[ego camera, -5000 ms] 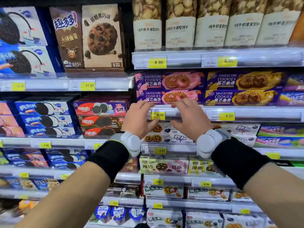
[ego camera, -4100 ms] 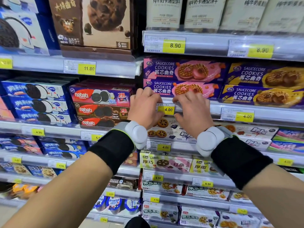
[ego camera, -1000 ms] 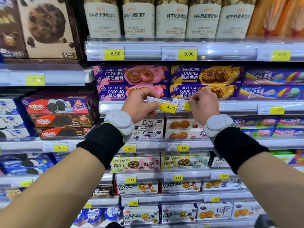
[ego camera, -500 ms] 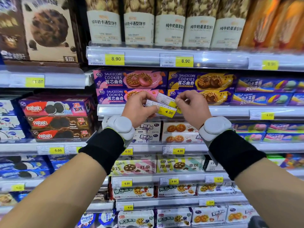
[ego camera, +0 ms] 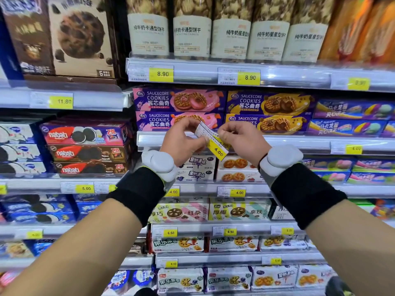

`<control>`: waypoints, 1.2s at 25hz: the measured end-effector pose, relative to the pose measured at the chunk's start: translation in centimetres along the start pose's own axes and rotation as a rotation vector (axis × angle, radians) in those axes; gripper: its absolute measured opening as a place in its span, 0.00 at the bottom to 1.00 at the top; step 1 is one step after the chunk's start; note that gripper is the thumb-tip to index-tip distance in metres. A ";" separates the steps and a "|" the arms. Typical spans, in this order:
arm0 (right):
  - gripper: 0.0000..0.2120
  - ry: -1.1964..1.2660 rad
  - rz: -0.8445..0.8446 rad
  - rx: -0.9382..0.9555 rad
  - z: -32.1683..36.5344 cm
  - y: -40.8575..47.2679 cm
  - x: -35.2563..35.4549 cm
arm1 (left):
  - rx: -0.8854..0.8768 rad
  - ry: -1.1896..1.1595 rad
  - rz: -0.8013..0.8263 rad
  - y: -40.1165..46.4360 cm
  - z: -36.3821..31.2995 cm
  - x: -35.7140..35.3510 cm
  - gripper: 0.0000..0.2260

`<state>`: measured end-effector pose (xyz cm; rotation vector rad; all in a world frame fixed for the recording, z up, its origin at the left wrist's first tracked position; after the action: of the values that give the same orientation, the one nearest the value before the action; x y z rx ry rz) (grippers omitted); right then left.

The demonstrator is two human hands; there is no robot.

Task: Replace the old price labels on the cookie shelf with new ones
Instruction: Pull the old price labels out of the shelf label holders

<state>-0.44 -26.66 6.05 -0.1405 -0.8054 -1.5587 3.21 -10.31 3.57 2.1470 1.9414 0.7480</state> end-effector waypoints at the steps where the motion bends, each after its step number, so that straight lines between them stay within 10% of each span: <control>1: 0.07 0.010 0.003 0.003 -0.1 0.0 -0.2 | -0.004 -0.009 0.002 -0.1 0.2 0.2 0.13; 30: 0.03 -0.048 0.123 -0.145 -6.5 -4.2 -16.1 | 0.399 -0.302 -0.035 -10.0 15.2 4.3 0.06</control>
<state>1.05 -17.24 -9.12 -0.3287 -0.7070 -1.5009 1.39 -1.40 -12.72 2.2604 2.0845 0.0168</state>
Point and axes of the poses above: each hand's wrist, its own y-axis towards the middle knuckle, its own x-axis out of the back of the hand, z = x × y, the point moved 4 cm from there along y, towards the middle knuckle, and after that the axes turned 2 degrees about x, right-handed, at the moved point
